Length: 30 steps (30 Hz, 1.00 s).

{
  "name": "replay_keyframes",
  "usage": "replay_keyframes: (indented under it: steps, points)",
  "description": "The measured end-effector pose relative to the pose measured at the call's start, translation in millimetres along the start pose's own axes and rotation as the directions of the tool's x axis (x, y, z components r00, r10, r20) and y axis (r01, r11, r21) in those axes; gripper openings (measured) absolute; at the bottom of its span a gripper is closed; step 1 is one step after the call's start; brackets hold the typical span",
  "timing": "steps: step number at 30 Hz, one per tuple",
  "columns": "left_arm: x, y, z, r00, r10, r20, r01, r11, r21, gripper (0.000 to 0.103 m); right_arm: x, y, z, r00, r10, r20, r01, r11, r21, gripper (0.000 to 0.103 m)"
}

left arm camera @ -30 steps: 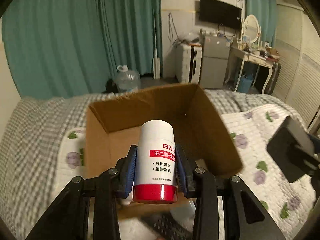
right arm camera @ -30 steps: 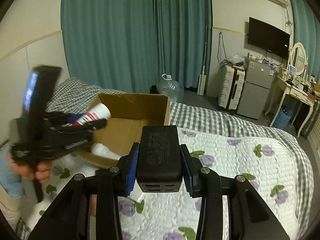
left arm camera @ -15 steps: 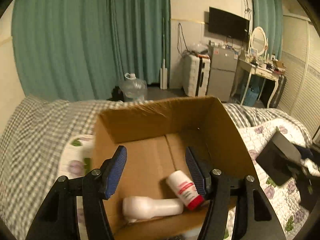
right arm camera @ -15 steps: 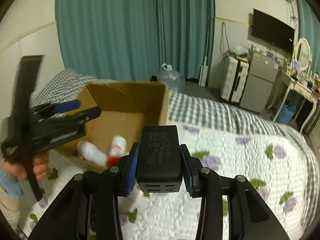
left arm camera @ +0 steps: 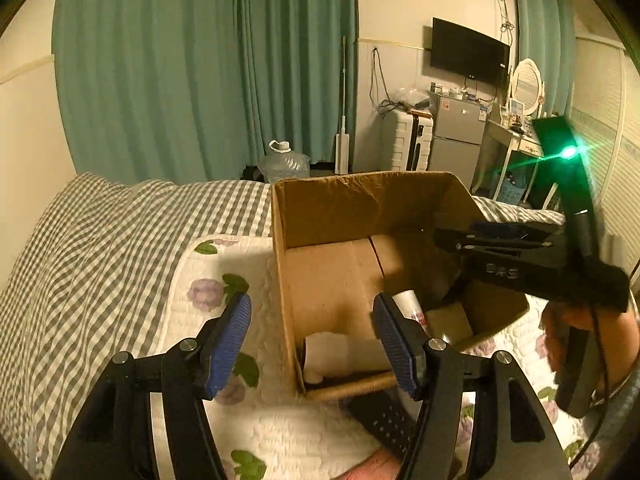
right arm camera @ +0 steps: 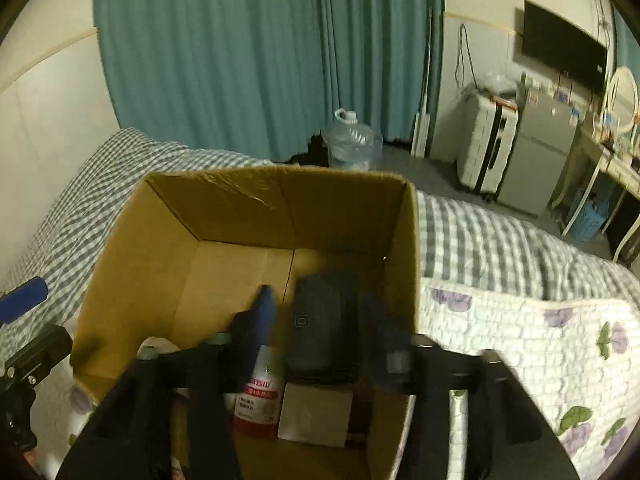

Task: Organize rigid objects
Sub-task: 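Drop the bottle into the box with the left tool while the right tool drops the adapter, then grasp the black TV remote with the right tool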

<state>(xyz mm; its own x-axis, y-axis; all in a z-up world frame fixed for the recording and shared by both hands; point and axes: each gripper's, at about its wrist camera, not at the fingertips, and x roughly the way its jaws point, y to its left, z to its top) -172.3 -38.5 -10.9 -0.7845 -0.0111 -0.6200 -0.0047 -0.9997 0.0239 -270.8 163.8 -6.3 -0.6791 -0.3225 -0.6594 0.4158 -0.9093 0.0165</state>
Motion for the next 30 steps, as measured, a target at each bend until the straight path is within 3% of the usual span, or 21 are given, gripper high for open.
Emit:
replay_keyframes:
  steps: [1,8,11,17,21,25,28,30]
  points:
    - [-5,-1,-2,1.0,0.003,0.005,-0.003,1.0,0.007,0.066,-10,0,0,1.0,-0.01,0.017,0.01,1.0,-0.011,0.077]
    - [-39,10,-34,1.0,0.026,0.004,-0.026,1.0,-0.012,0.066,-89,21,-41,1.0,-0.013,0.025,0.014,0.998,-0.069,0.081]
    - [-41,16,-60,0.998,0.06,-0.031,-0.061,0.998,-0.022,0.066,-95,35,-71,1.0,0.007,-0.018,-0.008,0.997,-0.082,0.081]
    - [-34,14,-103,0.992,0.099,-0.078,-0.099,0.995,0.001,0.066,-58,76,-129,0.986,0.072,-0.147,-0.087,0.992,-0.097,0.081]
    - [-18,15,-112,0.989,0.089,-0.12,-0.088,0.996,0.01,0.066,-32,91,-142,0.975,0.083,-0.208,-0.108,0.988,-0.112,0.078]
    - [-4,20,-121,0.986,0.071,-0.153,-0.073,0.997,-0.007,0.066,-6,94,-152,0.96,0.097,-0.264,-0.129,0.986,-0.105,0.068]
    - [3,21,-126,0.983,0.072,-0.172,-0.073,0.997,0.001,0.066,13,89,-157,0.948,0.107,-0.299,-0.135,0.988,-0.072,0.06]
    - [6,21,-128,0.981,0.07,-0.179,-0.07,0.998,0.008,0.066,20,84,-159,0.945,0.133,-0.3,-0.151,0.988,-0.037,0.06]
